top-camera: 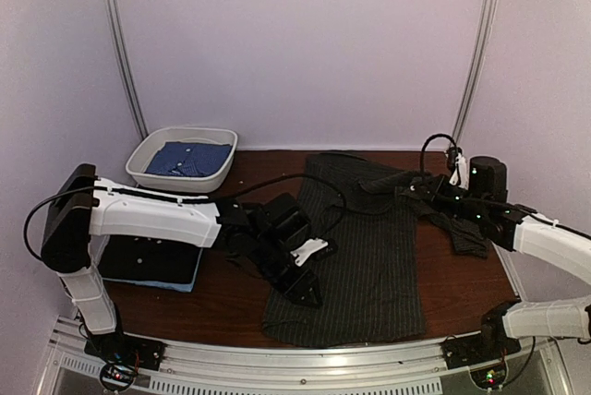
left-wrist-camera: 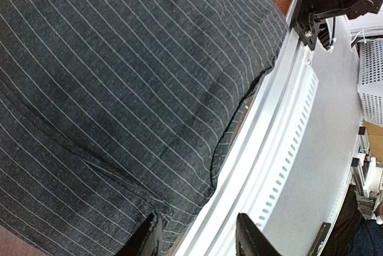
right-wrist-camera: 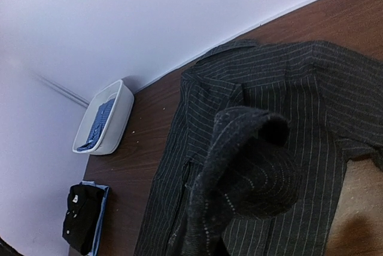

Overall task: Fold and stack the long sleeve shirts
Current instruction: Fold the flattened shirt at the center of the board, then place the sleeve of the 1/3-folded shirt.

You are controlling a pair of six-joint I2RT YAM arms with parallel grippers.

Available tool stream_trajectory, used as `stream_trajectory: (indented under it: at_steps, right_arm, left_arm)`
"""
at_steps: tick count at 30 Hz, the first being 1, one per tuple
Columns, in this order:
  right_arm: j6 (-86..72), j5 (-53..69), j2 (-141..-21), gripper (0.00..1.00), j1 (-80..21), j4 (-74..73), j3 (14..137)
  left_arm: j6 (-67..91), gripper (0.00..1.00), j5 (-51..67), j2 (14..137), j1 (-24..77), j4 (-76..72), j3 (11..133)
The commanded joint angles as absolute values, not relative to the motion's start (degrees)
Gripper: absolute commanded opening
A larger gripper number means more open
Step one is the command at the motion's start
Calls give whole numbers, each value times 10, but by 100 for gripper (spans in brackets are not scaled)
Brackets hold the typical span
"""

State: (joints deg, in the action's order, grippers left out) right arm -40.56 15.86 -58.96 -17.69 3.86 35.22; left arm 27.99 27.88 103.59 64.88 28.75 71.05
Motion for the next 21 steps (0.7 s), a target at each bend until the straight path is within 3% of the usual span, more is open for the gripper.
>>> stream_trajectory:
  at_steps: [1,5,12,21]
  right_arm:
    - [-488,225,-575,0,-190,125,294]
    - [-539,230,-585,0,-237,188,246]
    - [-574,220,-622,9,-295,245,194]
    - [-479,170,-539,51,-303,63,222]
  left_arm:
    - [282,44,265,1049,646,263,738]
    - [294,41,255,1052,635,250,739]
    - [319,37,256,1062,605,224,728]
    - [339,36,251,1055,584,194,707]
